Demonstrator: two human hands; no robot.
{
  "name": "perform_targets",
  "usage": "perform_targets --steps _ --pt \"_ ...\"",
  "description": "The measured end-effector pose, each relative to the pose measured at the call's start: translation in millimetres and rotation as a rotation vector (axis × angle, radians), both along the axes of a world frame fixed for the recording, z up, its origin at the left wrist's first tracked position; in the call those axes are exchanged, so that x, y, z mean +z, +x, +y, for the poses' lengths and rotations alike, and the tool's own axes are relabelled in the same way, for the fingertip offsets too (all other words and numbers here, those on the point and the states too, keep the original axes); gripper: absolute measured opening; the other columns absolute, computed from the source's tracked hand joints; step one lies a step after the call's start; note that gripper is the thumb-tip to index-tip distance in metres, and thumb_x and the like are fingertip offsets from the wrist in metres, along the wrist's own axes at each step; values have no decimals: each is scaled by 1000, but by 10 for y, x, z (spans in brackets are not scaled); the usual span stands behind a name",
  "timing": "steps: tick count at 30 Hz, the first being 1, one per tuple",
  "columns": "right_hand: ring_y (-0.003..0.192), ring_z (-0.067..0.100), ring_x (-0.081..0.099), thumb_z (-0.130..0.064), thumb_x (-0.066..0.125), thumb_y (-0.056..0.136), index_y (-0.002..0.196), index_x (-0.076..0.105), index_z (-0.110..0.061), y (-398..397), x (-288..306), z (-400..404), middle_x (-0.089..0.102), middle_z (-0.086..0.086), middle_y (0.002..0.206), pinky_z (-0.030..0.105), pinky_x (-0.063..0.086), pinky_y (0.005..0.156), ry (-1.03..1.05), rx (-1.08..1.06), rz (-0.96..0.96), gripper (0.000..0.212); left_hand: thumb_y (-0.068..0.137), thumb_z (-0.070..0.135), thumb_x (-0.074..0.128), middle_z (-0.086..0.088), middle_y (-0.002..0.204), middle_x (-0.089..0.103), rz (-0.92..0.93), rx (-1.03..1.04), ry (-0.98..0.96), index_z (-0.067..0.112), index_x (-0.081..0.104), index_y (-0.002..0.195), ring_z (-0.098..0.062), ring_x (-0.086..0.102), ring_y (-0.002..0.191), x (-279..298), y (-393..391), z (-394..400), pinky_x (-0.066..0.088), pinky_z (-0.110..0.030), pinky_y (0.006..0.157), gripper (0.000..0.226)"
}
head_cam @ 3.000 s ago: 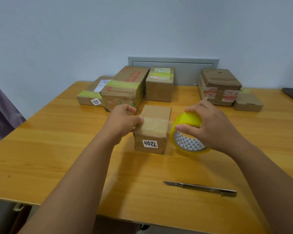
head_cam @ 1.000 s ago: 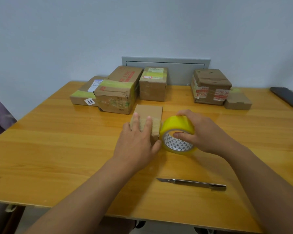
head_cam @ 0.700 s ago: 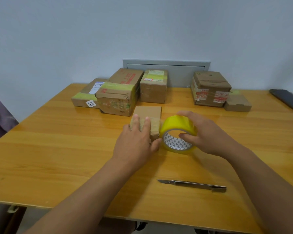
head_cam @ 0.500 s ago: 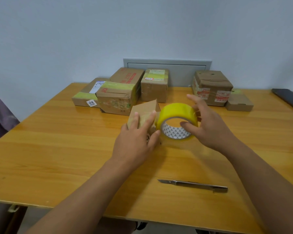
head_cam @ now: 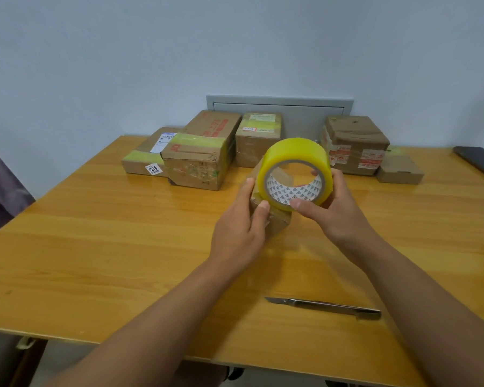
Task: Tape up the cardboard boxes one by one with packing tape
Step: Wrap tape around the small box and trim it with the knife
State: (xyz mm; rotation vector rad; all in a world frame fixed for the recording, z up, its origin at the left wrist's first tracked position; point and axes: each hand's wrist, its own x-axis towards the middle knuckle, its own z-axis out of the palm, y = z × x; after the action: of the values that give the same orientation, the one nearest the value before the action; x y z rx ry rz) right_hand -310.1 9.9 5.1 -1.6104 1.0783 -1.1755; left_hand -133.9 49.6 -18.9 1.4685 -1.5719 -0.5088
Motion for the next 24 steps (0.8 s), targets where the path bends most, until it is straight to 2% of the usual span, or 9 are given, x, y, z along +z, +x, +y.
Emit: perform_targets --steps 3,5,6,8,10,14,16,19,24 --pt "106 -7 59 -28 77 77 132 35 -37 22 -17 12 58 -19 116 20 53 86 8 48 23 69 96 42 38 12 130 58 50 -19 -20 34 37 143 -5 55 116 0 55 -18 49 -39 95 48" --pt "110 -4 58 -33 76 75 135 34 -38 52 -26 13 59 -18 120 25 53 90 1 50 35 73 97 45 44 14 130 56 19 -43 -36 38 37 138 -2 53 117 -21 91 -34 50 -38 95 42" --pt "112 -1 59 -35 76 74 137 34 -38 68 -33 5 59 -15 122 27 52 93 -3 44 36 75 95 51 51 13 135 53 -17 -53 -34 33 36 141 -3 51 121 -34 102 -38 49 -36 97 52" --pt "116 5 58 -39 77 74 140 33 -37 111 -31 -7 59 -10 126 32 51 96 -14 37 53 79 82 60 67 8 145 44 -110 -35 -42 24 27 149 -6 44 130 -61 118 -54 46 -29 101 87" --pt "117 8 58 -41 77 74 141 33 -39 140 -18 -17 59 -9 127 34 52 96 -26 42 75 81 76 60 72 4 150 40 -164 23 -75 19 23 152 -9 41 134 -74 124 -70 44 -27 101 100" --pt "111 9 61 -28 78 79 129 41 -46 124 57 -17 60 -14 122 33 54 90 -32 47 88 64 77 56 74 6 142 47 -138 58 -88 20 30 149 -6 47 125 -104 137 -81 38 -12 88 91" --pt "107 11 63 -19 78 80 122 46 -47 44 133 -29 61 -13 119 34 55 86 -53 20 110 59 78 56 73 5 145 45 -119 81 -67 19 27 150 -8 45 129 -126 165 -80 37 -14 92 93" --pt "102 13 65 -9 74 81 126 56 -34 -198 223 -76 63 -7 116 36 57 83 -68 -81 149 54 80 56 72 0 151 41 -87 121 -27 15 26 152 -12 41 134 -159 198 -89 33 -16 98 95" --pt "88 9 68 -4 70 83 129 59 -29 -403 166 -88 63 -1 117 44 58 84 -36 -113 205 53 81 58 68 1 154 35 -108 131 -14 15 24 153 -12 35 138 -164 171 -95 29 -18 102 94"
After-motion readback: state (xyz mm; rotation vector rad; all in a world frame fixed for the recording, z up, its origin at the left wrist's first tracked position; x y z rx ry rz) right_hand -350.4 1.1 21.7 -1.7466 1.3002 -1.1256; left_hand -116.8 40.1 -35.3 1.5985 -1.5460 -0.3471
